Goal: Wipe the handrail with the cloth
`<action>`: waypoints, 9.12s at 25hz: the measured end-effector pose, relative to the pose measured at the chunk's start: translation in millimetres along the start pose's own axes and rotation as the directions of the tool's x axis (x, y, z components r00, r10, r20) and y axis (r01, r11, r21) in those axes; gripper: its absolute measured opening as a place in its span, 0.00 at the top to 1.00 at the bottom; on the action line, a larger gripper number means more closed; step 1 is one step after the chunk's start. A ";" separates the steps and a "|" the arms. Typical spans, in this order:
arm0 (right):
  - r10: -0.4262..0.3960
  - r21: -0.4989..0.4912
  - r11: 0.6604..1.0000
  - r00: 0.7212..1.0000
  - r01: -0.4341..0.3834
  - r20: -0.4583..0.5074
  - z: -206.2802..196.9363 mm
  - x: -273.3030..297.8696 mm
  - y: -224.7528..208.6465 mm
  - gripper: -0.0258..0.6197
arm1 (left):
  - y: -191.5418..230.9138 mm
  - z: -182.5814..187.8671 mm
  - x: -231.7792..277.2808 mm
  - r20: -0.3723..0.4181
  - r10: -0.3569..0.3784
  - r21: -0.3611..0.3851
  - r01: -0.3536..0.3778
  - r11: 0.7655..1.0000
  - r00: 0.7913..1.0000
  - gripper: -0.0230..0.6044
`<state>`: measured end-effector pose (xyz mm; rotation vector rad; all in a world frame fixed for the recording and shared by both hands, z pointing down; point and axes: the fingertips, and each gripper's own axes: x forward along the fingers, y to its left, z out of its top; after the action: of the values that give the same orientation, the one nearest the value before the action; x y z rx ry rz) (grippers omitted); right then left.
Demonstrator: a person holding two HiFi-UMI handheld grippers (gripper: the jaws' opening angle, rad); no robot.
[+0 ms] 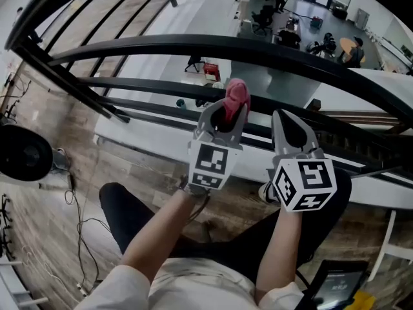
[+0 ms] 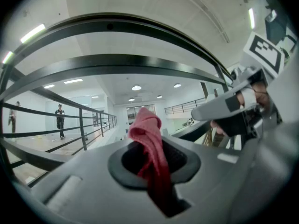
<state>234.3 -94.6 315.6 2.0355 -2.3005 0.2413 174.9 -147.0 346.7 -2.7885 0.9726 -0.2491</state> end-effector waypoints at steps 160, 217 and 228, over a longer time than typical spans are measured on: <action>0.043 -0.004 0.999 0.997 -0.043 0.068 43.3 113.9 185.8 0.96 | 115.8 -72.9 -61.3 -0.049 -0.189 -0.082 0.185 0.979 0.981 0.86; 0.011 -0.070 0.997 1.000 -0.012 -0.020 2.0 244.1 318.9 0.96 | 519.0 -146.4 -222.7 0.063 0.317 -0.082 -0.312 0.947 0.946 0.86; 0.067 -0.115 0.991 0.998 -0.067 -0.004 7.8 263.1 346.4 0.96 | 541.7 -131.8 -220.0 0.043 0.359 -0.011 -0.359 0.933 0.932 0.85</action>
<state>-141.5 -313.8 320.3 1.9068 -2.3263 0.1087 -347.1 -441.0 333.1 -2.5397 1.4433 -0.1314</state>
